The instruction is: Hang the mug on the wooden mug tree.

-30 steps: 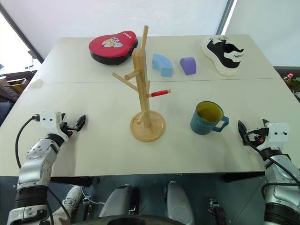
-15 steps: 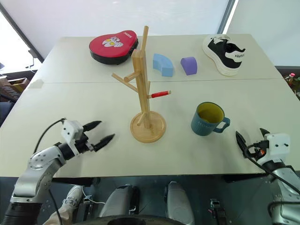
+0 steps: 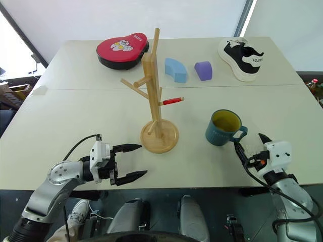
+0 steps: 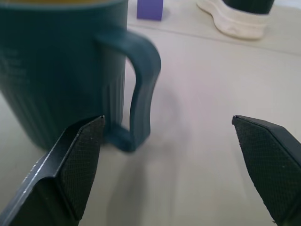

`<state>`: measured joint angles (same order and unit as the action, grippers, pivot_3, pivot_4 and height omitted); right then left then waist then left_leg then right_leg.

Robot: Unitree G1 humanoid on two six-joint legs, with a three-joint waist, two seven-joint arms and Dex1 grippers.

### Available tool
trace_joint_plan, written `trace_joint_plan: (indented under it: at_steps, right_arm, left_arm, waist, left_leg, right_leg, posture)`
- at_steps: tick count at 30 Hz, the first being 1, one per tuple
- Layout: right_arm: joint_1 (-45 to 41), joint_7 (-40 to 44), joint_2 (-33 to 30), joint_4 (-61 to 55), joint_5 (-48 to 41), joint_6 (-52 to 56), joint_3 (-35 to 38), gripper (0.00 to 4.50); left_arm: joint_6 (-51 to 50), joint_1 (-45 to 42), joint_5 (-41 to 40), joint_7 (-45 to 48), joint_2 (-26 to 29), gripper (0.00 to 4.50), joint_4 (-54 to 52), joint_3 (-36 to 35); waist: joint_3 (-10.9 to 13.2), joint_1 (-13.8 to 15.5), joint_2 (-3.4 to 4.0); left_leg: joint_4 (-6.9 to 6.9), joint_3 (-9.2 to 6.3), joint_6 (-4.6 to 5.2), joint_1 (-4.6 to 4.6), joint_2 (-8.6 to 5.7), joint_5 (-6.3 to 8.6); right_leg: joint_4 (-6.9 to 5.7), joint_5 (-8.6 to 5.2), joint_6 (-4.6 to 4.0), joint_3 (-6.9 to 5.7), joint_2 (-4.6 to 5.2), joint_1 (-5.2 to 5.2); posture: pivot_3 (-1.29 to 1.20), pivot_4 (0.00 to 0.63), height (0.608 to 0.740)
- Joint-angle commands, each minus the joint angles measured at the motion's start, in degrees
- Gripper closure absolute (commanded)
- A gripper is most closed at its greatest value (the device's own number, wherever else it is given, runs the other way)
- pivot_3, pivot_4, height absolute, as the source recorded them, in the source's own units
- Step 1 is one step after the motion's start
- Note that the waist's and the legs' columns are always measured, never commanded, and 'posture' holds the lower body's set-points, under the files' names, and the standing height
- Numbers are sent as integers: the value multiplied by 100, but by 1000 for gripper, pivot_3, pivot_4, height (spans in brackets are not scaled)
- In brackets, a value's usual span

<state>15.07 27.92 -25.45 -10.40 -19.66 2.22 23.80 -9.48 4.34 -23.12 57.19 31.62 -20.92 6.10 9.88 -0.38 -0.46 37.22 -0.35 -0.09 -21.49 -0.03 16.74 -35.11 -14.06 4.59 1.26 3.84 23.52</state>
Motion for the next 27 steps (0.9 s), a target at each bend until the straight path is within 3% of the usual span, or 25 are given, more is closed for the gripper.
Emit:
trace_joint_plan:
  at_steps: [1,14,16,18,23,24,27]
  right_arm:
    - [-127,-129,48,154,27,-75,67,10]
    - [-620,-114,33,801,14,-214,-21,10]
    - [-697,-50,55,861,-6,-230,-91,550]
    - [-742,24,56,887,-24,-238,-154,1385]
    - [-802,277,41,843,-176,-159,-303,4166]
    - [-785,322,28,791,-198,-135,-330,4422]
    - [-724,410,-43,574,-225,-84,-379,4422]
  left_arm:
    - [156,26,-30,-13,-44,0,-264,72]
    - [454,277,49,-51,-34,0,-402,184]
    - [455,295,77,-67,-28,0,-452,232]
    - [427,291,91,-120,-30,0,-500,250]
    - [344,336,60,-227,34,0,-611,187]
    - [336,347,62,-249,44,0,-625,184]
    - [330,362,68,-319,56,0,-638,179]
  waist:
    - [0,3,0]
    - [0,-25,0]
    - [0,-26,0]
    - [0,-27,0]
    - [0,-25,0]
    - [0,-23,0]
    - [0,-23,0]
  left_leg:
    - [0,0,0,0,-1,0]
    - [15,2,2,10,2,-1]
    - [18,2,2,10,2,-1]
    - [20,2,2,10,2,-1]
    - [22,2,3,10,2,-1]
    - [22,2,3,10,2,-1]
    - [23,2,3,11,1,-1]
  right_leg:
    - [0,0,0,-1,-1,-1]
    - [-10,1,3,1,-23,-11]
    - [-12,1,3,1,-26,-12]
    - [-13,1,4,1,-29,-12]
    - [-15,1,5,0,-34,-13]
    - [-15,2,5,-1,-34,-14]
    - [-15,1,5,-1,-33,-15]
  posture:
    - [0,150,735]
    - [0,150,735]
    - [0,150,735]
    - [0,150,735]
    - [0,150,735]
    - [0,150,735]
    - [0,150,735]
